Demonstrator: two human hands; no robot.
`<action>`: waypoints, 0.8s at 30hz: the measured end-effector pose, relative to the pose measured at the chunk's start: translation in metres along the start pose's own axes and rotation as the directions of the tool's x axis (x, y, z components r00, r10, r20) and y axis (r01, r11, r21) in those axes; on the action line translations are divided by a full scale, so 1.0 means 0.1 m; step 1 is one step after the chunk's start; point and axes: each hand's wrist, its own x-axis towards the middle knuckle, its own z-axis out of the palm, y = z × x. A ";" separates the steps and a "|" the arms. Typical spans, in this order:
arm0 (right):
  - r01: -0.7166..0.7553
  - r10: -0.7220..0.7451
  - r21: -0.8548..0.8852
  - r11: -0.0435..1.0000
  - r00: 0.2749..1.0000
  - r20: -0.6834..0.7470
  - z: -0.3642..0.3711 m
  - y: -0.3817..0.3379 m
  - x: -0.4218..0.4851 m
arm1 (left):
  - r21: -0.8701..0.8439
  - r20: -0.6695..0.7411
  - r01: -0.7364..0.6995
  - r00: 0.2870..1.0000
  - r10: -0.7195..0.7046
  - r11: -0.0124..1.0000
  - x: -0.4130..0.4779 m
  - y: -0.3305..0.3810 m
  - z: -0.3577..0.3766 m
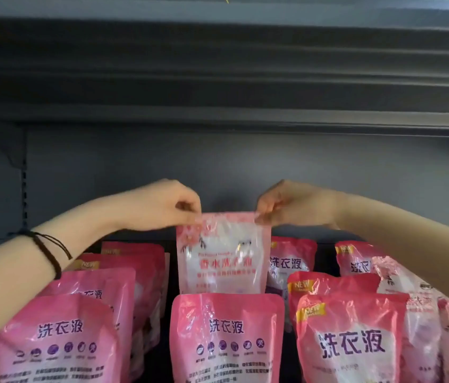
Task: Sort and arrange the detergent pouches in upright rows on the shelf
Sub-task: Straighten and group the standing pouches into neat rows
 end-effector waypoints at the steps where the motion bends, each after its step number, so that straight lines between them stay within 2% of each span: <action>1: -0.002 0.026 0.265 0.964 0.996 -0.086 -0.02 0.00 0.00 | -0.102 -0.111 0.021 0.993 -0.032 0.995 0.03 -0.01 -0.03; 3: 0.075 0.094 0.708 0.702 0.976 -0.196 -0.03 -0.05 0.05 | -0.421 -0.323 0.009 0.933 -0.160 0.907 0.10 0.01 -0.08; 4: 0.123 0.136 0.807 0.577 0.960 -0.244 -0.04 -0.10 0.10 | -0.577 -0.377 -0.024 0.895 -0.241 0.816 0.15 0.05 -0.10; 5: 0.159 0.190 0.853 0.496 0.939 -0.286 -0.07 -0.17 0.15 | -0.696 -0.386 -0.049 0.867 -0.315 0.716 0.21 0.10 -0.13; 8: 0.206 0.336 0.893 0.401 0.874 -0.352 -0.22 -0.36 0.29 | -0.901 -0.274 -0.071 0.859 -0.432 0.429 0.33 0.29 -0.12; 9: 0.215 0.361 0.900 0.380 0.861 -0.358 -0.27 -0.40 0.31 | -0.935 -0.233 -0.074 0.867 -0.441 0.348 0.36 0.35 -0.09; 11: 0.235 0.382 0.907 0.349 0.848 -0.367 -0.36 -0.45 0.29 | -0.961 -0.212 -0.100 0.864 -0.457 0.257 0.40 0.45 -0.04; 13: 0.254 0.375 0.908 0.334 0.848 -0.375 -0.41 -0.46 0.24 | -0.960 -0.261 -0.171 0.829 -0.494 0.221 0.43 0.55 -0.02; 16: 0.291 0.361 0.879 0.377 0.828 -0.429 -0.47 -0.41 0.11 | -0.946 -0.323 -0.262 0.785 -0.529 0.189 0.49 0.71 -0.08; 18: 0.283 0.337 0.861 0.423 0.833 -0.440 -0.48 -0.35 -0.03 | -0.945 -0.325 -0.283 0.786 -0.525 0.161 0.53 0.82 -0.09; 22: 0.216 0.294 0.864 0.455 0.880 -0.374 -0.47 -0.18 -0.36 | -0.956 -0.287 -0.278 0.810 -0.512 0.095 0.60 1.10 -0.08; 24: 0.243 0.298 0.854 0.461 0.864 -0.407 -0.49 -0.09 -0.51 | -0.968 -0.241 -0.241 0.826 -0.509 0.067 0.64 1.27 -0.03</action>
